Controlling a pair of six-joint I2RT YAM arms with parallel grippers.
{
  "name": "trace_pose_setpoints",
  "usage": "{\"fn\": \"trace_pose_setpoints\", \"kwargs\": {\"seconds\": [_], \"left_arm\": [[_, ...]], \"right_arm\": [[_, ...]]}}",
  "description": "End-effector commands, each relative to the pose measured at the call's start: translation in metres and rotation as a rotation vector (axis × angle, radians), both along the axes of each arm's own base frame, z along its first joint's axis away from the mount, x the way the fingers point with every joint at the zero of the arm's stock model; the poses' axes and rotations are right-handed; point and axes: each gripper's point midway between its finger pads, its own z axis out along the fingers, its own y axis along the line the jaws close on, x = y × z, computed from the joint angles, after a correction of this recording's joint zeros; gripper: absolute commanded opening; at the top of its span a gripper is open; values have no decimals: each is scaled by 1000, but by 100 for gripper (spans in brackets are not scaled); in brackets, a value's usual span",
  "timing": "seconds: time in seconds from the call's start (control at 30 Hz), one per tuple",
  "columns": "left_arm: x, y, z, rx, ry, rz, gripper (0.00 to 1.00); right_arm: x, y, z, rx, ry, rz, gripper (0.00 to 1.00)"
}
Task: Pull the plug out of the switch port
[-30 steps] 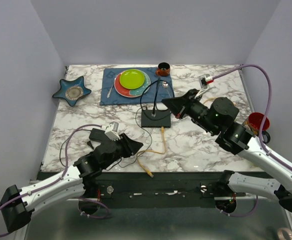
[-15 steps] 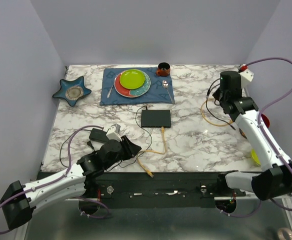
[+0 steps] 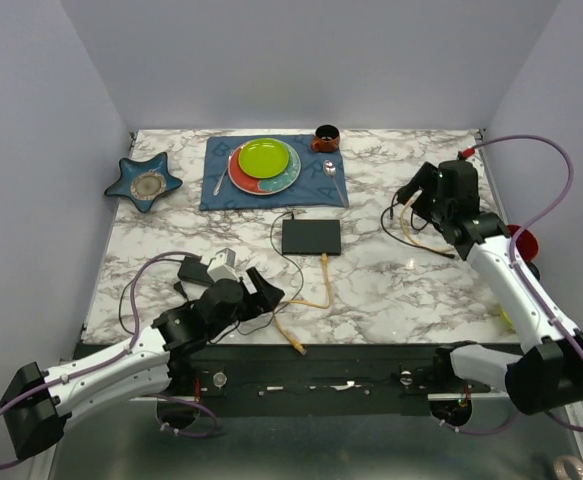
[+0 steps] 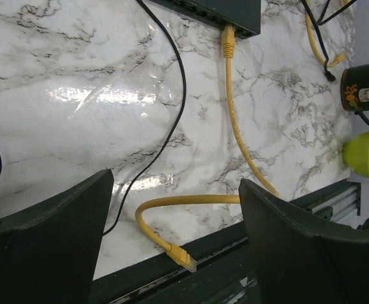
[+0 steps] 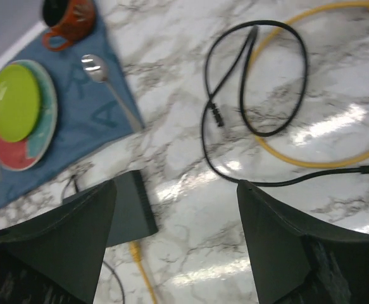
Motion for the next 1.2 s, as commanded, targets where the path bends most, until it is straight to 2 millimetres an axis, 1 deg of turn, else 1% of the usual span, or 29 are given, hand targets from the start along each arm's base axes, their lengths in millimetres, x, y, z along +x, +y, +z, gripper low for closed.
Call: {"fn": "trace_pose_setpoints", "kwargs": {"seconds": [0.0, 0.03, 0.07, 0.1, 0.13, 0.17, 0.2, 0.23, 0.27, 0.3, 0.33, 0.37, 0.4, 0.43, 0.47, 0.5, 0.57, 0.6, 0.63, 0.7, 0.73, 0.83, 0.87, 0.97, 1.03, 1.17], "left_arm": [[14, 5, 10, 54, -18, 66, 94], [15, 5, 5, 86, -6, 66, 97], [17, 5, 5, 103, -1, 73, 99], [18, 4, 9, 123, 8, 75, 99], [20, 5, 2, 172, 28, 79, 99], [22, 7, 1, 201, 36, 86, 99], [26, 9, 8, 235, 38, 101, 99], [28, 11, 2, 283, 58, 110, 99], [29, 12, 3, 313, 61, 113, 99], [33, 14, 10, 339, 53, 125, 99], [34, 16, 7, 374, 67, 133, 99], [36, 18, 8, 385, 71, 145, 99], [37, 19, 11, 393, 72, 152, 99], [38, 18, 10, 398, 73, 151, 99], [39, 17, 12, 392, 70, 149, 99], [41, 14, 13, 377, 62, 140, 99], [40, 7, 13, 346, 71, 114, 99], [43, 4, 14, 325, 63, 107, 99], [43, 2, 14, 314, 62, 100, 99], [44, 1, 13, 305, 64, 99, 99], [45, 3, 12, 311, 65, 107, 99], [51, 12, 11, 325, 62, 162, 99], [52, 14, 12, 327, 60, 168, 99], [55, 15, 14, 306, 62, 188, 99], [55, 16, 13, 290, 82, 199, 99], [57, 17, 10, 277, 119, 184, 99]], "right_arm": [[-8, 67, 63, 56, -211, 280, 85], [-14, 81, 70, 52, -238, 341, 85], [-19, 94, 72, 37, -250, 390, 85], [-30, 114, 72, -5, -253, 454, 86], [-36, 122, 72, -16, -253, 478, 86], [-42, 129, 67, -19, -246, 501, 86], [-50, 139, 65, -16, -244, 530, 86], [-55, 143, 62, -19, -242, 541, 86], [-60, 143, 54, -25, -231, 545, 86], [-64, 145, 50, -42, -230, 550, 86], [-68, 145, 43, -56, -222, 553, 86], [-71, 145, 39, -67, -219, 558, 87], [-75, 144, 25, -87, -190, 563, 87], [-78, 142, 17, -90, -173, 564, 87], [-81, 142, 11, -88, -162, 567, 87], [-86, 140, -5, -82, -130, 569, 87], [-92, 139, -18, -70, -111, 577, 86], [-94, 139, -19, -53, -124, 575, 86], [-100, 139, -33, -50, -103, 589, 85], [-103, 140, -36, -32, -115, 601, 85], [-107, 138, -42, -31, -108, 608, 85], [-110, 138, -45, -23, -113, 616, 85], [-112, 137, -49, -24, -110, 617, 85], [-113, 136, -49, -5, -131, 611, 85], [-113, 135, -55, 3, -136, 600, 85], [-113, 134, -60, 11, -150, 591, 85]]}}
